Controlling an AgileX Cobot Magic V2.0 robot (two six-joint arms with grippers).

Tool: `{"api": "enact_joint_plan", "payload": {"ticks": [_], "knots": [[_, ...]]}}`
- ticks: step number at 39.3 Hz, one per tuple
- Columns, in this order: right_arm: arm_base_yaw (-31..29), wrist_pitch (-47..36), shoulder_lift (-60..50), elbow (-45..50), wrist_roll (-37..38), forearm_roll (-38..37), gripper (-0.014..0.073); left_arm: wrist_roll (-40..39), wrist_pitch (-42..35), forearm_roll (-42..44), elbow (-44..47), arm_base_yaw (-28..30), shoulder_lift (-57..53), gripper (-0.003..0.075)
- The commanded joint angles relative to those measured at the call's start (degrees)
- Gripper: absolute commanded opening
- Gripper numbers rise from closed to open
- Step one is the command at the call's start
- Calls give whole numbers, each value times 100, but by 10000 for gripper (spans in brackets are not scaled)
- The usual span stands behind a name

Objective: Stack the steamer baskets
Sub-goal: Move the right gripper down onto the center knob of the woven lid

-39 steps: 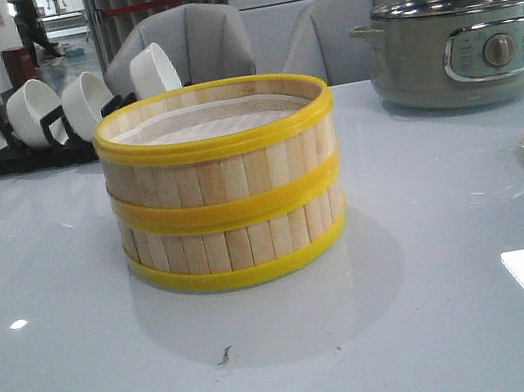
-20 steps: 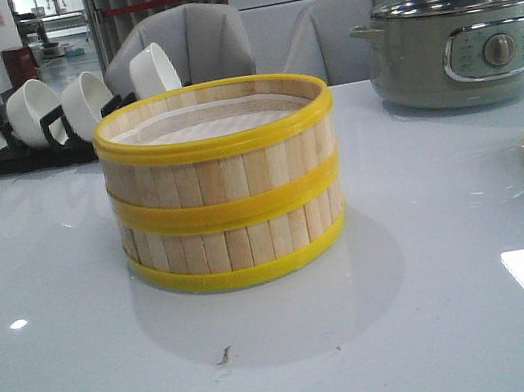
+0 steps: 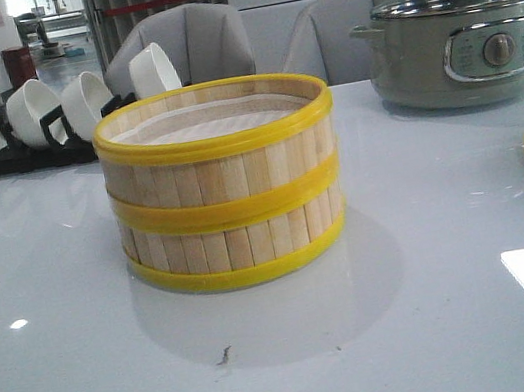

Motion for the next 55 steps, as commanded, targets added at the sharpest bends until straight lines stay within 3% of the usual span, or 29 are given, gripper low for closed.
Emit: {"api": "enact_joint_plan", "payload": {"ticks": [1, 37, 44, 52, 55], "knots": [[-42, -108, -47, -358, -52, -88, 321, -69, -485, 13, -162, 5, 42, 103], [-42, -371, 684, -621, -52, -88, 318, -69, -485, 13, -162, 5, 42, 104], [-42, -415, 711, -621, -52, -88, 225, -69, -485, 13, -162, 5, 42, 103], [-37, -345, 704, -621, -52, -88, 35, -69, -485, 13, -162, 5, 42, 104], [-15, -319, 686, -621, -47, -88, 23, -69, -485, 13, -162, 5, 42, 104]]}}
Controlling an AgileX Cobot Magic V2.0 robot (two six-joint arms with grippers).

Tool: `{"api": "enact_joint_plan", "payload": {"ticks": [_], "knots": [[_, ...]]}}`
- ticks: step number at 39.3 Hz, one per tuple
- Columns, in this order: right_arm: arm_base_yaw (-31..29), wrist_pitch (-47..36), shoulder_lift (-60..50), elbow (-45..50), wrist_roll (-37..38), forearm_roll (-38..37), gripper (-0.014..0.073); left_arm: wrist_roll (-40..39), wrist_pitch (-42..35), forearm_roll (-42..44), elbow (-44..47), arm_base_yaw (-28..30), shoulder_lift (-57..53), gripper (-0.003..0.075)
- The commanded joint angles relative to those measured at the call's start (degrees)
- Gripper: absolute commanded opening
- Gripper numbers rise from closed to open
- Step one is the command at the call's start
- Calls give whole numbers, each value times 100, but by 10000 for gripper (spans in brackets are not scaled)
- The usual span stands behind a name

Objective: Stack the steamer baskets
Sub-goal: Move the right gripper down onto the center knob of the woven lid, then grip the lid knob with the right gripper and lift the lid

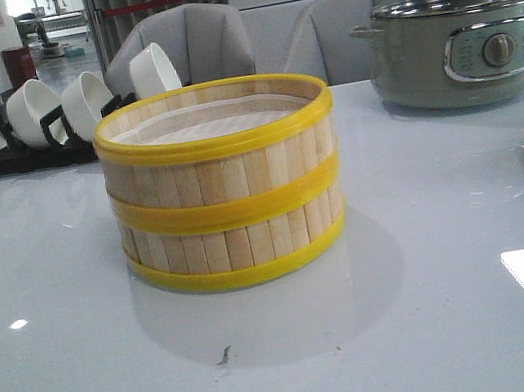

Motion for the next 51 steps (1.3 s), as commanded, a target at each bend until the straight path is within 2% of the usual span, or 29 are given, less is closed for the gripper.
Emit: {"api": "enact_joint_plan", "payload": {"ticks": [1, 10, 23, 30, 35, 44, 51], "knots": [[6, -83, -277, -143, -32, -1, 24, -69, -485, 13, -162, 5, 42, 103], [323, 16, -622, -282, -32, -1, 24, -69, -485, 13, -162, 5, 42, 103], [1248, 860, -1391, -1458, -32, -1, 24, -69, -485, 13, -162, 5, 42, 103], [2066, 1463, -1495, -2421, -32, -1, 24, -69, -485, 13, -162, 5, 42, 104], [2758, 1584, -1429, -2901, -32, -1, 24, -69, -485, 13, -162, 5, 42, 103], [4205, 1953, -743, -3766, -32, 5, 24, -69, -485, 13, -162, 5, 42, 103], [4670, 2289, -57, -4327, -32, 5, 24, -69, -485, 13, -162, 5, 42, 103]]}}
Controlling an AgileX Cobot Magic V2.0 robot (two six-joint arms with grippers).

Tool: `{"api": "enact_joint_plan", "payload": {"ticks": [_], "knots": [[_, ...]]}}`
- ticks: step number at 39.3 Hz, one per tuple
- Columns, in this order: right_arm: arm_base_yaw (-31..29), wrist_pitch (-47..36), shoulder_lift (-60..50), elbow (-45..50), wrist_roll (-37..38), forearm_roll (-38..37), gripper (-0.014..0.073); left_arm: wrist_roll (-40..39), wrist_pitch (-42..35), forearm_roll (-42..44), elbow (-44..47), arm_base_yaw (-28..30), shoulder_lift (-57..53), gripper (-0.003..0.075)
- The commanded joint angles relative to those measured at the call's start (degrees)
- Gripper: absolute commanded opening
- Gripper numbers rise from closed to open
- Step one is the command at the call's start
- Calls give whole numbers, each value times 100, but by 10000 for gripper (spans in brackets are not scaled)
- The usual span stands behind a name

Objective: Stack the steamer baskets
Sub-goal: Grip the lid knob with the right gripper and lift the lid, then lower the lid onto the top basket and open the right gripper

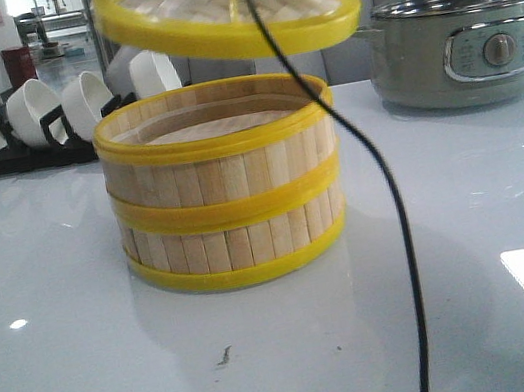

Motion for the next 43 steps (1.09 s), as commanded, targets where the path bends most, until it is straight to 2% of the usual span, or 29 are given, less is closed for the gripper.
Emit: {"api": "enact_joint_plan", "payload": {"ticks": [1, 11, 43], "knots": [[159, -173, -48, -448, -32, -17, 24, -69, -485, 13, -162, 5, 42, 103], [333, -142, 317, -596, -32, -22, 24, -69, -485, 13, -162, 5, 42, 103], [258, -247, 517, -596, 27, -233, 24, -69, -485, 13, -162, 5, 42, 103]]}}
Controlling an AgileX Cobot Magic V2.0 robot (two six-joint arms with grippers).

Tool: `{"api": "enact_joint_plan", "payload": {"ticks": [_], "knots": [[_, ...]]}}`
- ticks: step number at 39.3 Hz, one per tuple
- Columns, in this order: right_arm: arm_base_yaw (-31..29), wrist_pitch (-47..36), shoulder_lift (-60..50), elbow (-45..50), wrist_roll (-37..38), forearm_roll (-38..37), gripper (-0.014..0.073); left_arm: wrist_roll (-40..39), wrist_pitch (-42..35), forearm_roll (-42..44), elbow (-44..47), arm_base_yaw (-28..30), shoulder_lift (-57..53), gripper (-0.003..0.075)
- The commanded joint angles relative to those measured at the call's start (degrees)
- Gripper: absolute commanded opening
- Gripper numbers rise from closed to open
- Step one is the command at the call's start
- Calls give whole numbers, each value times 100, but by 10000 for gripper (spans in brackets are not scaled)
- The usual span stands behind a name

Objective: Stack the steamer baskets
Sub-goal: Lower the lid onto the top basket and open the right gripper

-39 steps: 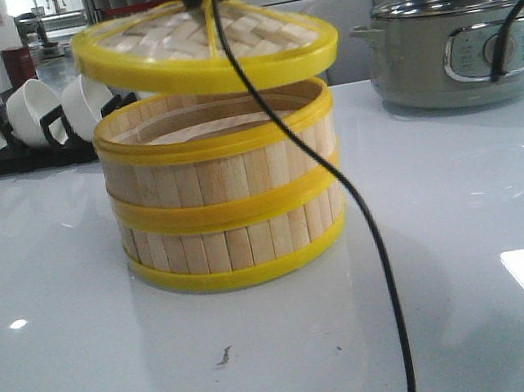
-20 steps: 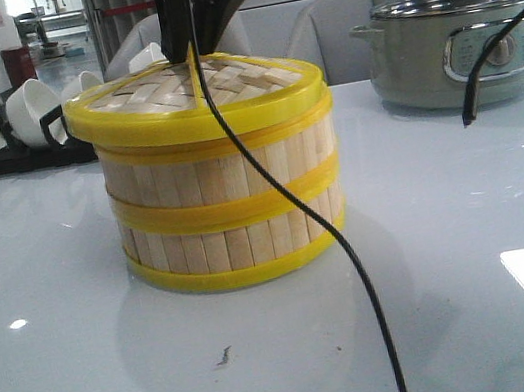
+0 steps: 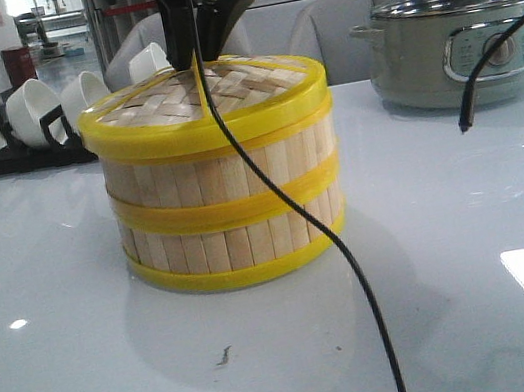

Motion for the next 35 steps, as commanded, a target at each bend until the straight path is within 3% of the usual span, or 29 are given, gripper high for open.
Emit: {"api": "enact_joint_plan", "payload": {"ticks": [1, 35], "knots": [[-53, -333, -346, -201, 27, -90, 24, -69, -485, 9, -162, 5, 42, 104], [-158, -338, -346, -201, 40, -59, 24, -69, -485, 9, -162, 5, 42, 103]]}}
